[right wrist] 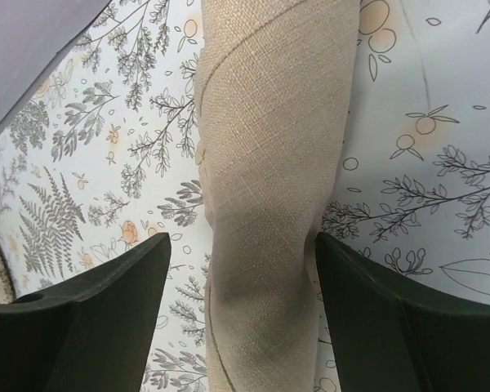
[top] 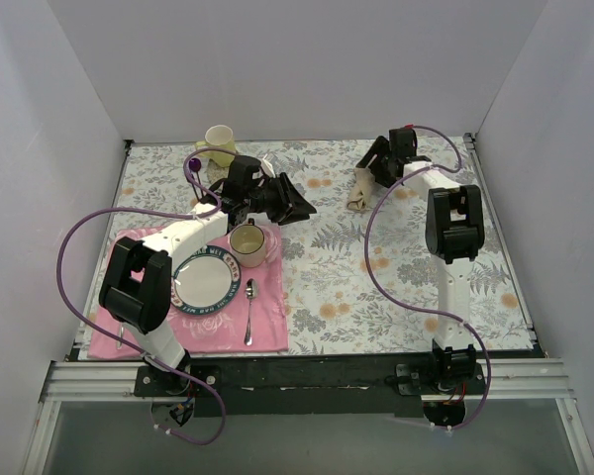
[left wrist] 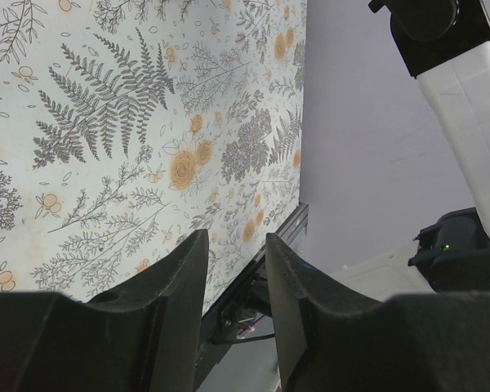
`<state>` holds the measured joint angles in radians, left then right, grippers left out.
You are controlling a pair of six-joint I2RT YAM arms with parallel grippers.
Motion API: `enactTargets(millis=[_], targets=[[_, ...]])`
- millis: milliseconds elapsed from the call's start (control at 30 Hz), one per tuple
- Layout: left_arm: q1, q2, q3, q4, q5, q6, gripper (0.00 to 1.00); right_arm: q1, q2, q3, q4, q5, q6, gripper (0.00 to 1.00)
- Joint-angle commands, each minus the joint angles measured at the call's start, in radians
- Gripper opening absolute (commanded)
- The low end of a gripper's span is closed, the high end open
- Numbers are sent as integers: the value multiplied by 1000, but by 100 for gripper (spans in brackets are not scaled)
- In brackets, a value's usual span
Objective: Fold the napkin, place the utensils inside, and roll it up
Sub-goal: Neatly place the rolled napkin to the corner
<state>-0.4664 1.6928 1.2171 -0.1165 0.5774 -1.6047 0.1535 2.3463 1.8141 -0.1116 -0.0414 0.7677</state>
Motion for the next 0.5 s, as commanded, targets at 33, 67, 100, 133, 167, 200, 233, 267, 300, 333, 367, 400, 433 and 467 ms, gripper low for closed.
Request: enactTargets(millis=[33,67,100,133,167,200,233,267,300,333,367,400,433,467], targets=[[6,-50,-11,2,4,22,35,-17,-74,44,-132,64,-132,82],[6,-54,-13,1,2,25,38,-17,-115,39,-148,75,-158,84],[5,-58,-13,-2,1,29,39,-17,-136,30,-164,89,-180,85],[6,-64,-13,-8,-8,41,40,-17,-156,22,-177,107,-217,85],[5,-70,-16,-9,-14,51,42,-19,-195,13,-207,113,-231,87],[2,-76,-19,-11,-24,57,43,-17,-220,2,-223,126,-243,88],[3,-91,-19,-24,-37,61,44,-16,-246,-34,-232,152,-272,88],[0,-97,-18,-31,-40,80,45,-9,-309,-57,-246,167,-284,90],[-1,-107,-14,-38,-44,89,49,-3,-344,-80,-272,178,-298,90],[-6,-119,-4,-58,-48,103,52,7,-423,-144,-276,181,-332,91],[-14,-128,5,-72,-51,133,54,42,-467,-172,-284,184,-353,91],[-18,-136,16,-89,-51,150,58,66,-513,-203,-322,202,-370,91],[-20,-143,36,-119,-48,161,60,92,-613,-273,-327,213,-387,91],[-24,-169,42,-129,-30,181,62,144,-669,-318,-326,218,-415,91]])
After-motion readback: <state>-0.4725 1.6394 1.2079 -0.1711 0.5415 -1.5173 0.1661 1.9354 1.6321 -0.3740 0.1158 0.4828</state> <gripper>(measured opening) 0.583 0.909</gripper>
